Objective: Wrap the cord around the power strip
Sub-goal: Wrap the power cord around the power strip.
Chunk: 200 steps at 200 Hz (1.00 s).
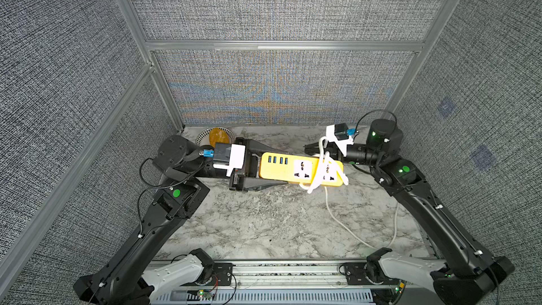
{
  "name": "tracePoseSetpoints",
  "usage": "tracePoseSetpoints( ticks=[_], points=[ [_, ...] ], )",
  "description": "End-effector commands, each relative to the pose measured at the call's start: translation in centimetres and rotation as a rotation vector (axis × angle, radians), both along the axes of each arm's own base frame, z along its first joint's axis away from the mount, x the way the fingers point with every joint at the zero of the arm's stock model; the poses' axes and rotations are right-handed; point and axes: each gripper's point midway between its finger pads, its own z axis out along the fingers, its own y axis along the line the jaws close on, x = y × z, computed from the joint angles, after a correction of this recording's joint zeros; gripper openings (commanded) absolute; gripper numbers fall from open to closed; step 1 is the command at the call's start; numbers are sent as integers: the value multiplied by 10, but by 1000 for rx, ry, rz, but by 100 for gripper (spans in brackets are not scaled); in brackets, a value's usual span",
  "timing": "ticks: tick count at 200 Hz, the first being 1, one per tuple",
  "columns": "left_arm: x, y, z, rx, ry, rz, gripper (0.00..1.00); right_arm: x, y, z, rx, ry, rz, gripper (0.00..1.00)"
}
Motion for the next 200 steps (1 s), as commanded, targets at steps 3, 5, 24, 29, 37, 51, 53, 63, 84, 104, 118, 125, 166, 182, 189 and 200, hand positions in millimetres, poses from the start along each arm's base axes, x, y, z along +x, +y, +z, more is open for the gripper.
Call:
tracePoseSetpoints(
  ticks=[3, 5, 24, 29, 37, 51, 53, 63, 84, 104, 118, 125, 166, 182, 189, 200],
  points=[
    [-6, 3, 24, -91, -60, -5, 0, -5, 10, 7, 95, 35, 64, 8],
    [-7, 3, 25, -93, -59, -9, 0, -5, 11, 6, 99, 41, 71, 8],
    [-8, 0, 31, -105, -56, -25, 0, -6, 26, 1, 129, 82, 114, 12],
    [-9, 0, 33, -112, -57, -24, 0, -7, 28, 1, 141, 92, 123, 17],
    [-8, 1, 36, -124, -60, -18, 0, -5, 29, 1, 165, 108, 128, 22],
    [-6, 3, 43, -157, -64, 16, 0, -2, 30, -2, 195, 132, 127, 26],
    [-5, 3, 44, -161, -62, 23, 0, -2, 30, -3, 198, 135, 128, 26],
    [-1, 5, 47, -185, -72, 60, 0, -1, 31, -6, 210, 151, 131, 26],
    [15, 8, 53, -240, -75, 179, 0, 0, 34, -12, 227, 177, 138, 25],
    [32, 10, 54, -278, -78, 291, 0, -1, 37, -16, 236, 188, 133, 20],
    [45, 13, 55, -303, -71, 370, 0, -2, 38, -21, 236, 201, 130, 18],
    [49, 14, 55, -312, -78, 403, 0, -3, 38, -23, 235, 205, 129, 17],
    [79, 26, 58, -373, -63, 592, 0, -4, 35, -32, 238, 223, 92, 20],
    [86, 29, 56, -374, -61, 642, 0, -3, 34, -33, 237, 227, 76, 21],
    [90, 31, 55, -377, -59, 670, 0, -3, 34, -34, 235, 228, 74, 21],
    [95, 33, 53, -377, -59, 702, 0, -3, 36, -36, 230, 233, 72, 19]
  ],
)
